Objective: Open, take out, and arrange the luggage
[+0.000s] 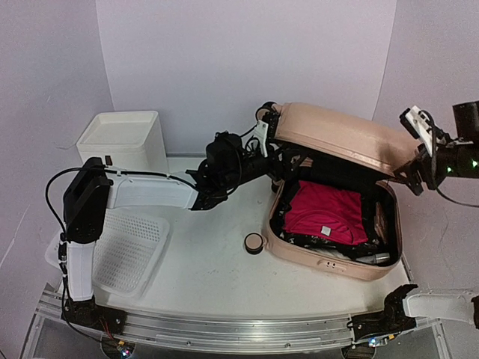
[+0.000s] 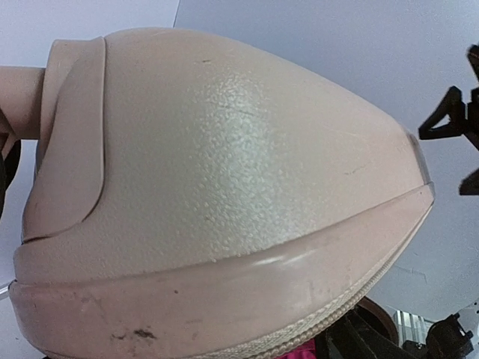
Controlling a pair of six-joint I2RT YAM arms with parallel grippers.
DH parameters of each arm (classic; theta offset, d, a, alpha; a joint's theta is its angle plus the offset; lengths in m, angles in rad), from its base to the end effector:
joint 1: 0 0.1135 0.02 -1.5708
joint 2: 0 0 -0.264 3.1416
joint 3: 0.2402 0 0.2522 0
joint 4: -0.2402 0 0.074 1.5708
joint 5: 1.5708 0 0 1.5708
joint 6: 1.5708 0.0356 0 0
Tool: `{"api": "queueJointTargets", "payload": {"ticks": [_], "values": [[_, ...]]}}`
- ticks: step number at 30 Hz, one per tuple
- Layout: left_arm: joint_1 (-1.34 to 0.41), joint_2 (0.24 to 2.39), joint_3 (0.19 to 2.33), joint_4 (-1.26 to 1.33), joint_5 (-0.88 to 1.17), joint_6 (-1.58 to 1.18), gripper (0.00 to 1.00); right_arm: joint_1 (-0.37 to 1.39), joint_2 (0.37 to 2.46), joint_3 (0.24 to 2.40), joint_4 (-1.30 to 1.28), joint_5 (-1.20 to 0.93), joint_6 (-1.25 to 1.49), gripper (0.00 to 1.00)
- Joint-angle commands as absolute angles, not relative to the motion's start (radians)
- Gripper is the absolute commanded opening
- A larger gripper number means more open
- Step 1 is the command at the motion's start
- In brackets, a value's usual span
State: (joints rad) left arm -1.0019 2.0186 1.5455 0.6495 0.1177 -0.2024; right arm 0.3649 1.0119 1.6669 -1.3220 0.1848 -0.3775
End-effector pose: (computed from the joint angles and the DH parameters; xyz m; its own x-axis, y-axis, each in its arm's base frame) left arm 0.2590 -0.4128 0.3125 -0.0881 -0.2328 -0.9685 0.8996 0.3989 -0.1777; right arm 0.1176 0.0379 0.4667 -0.4576 -0.5627 -0.6885 -0.4137 0.8201 -0.3953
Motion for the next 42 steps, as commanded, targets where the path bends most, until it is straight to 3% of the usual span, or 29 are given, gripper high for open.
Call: {"api": "queueJointTargets", "payload": {"ticks": [1, 10, 20, 23, 28, 33, 40, 42], "values": [[-0.97, 2.018, 1.698, 0.721, 0.079, -0.15, 0.76, 0.364, 0.958, 1.588, -1.25, 0.108, -0.648, 0.98], [-0.957, 2.065, 1.801, 0.678, 0.077, -0.147, 0.76, 0.364, 0.997, 1.463, -0.978, 0.254, -0.952, 0.98], [-0.943, 2.006, 1.724, 0.634, 0.108, -0.133, 0.77, 0.364, 1.208, 1.567, -0.759, 0.386, -1.137, 0.97], [-0.943, 1.938, 1.622, 0.583, 0.132, -0.124, 0.79, 0.361, 1.283, 1.617, -0.751, 0.426, -1.136, 0.83], [-0.945, 1.802, 1.427, 0.401, 0.152, -0.123, 0.79, 0.332, 1.376, 1.676, -0.735, 0.435, -1.122, 0.69], [-0.945, 1.771, 1.327, 0.174, 0.11, -0.21, 0.8, 0.302, 1.425, 1.711, -0.734, 0.372, -1.096, 0.44], [-0.943, 1.956, 1.479, -0.061, 0.113, -0.307, 0.78, 0.28, 1.508, 1.738, -0.718, 0.309, -1.122, 0.0], [-0.942, 2.018, 1.544, -0.13, 0.089, -0.311, 0.77, 0.268, 1.523, 1.754, -0.709, 0.276, -1.122, 0.0]]}}
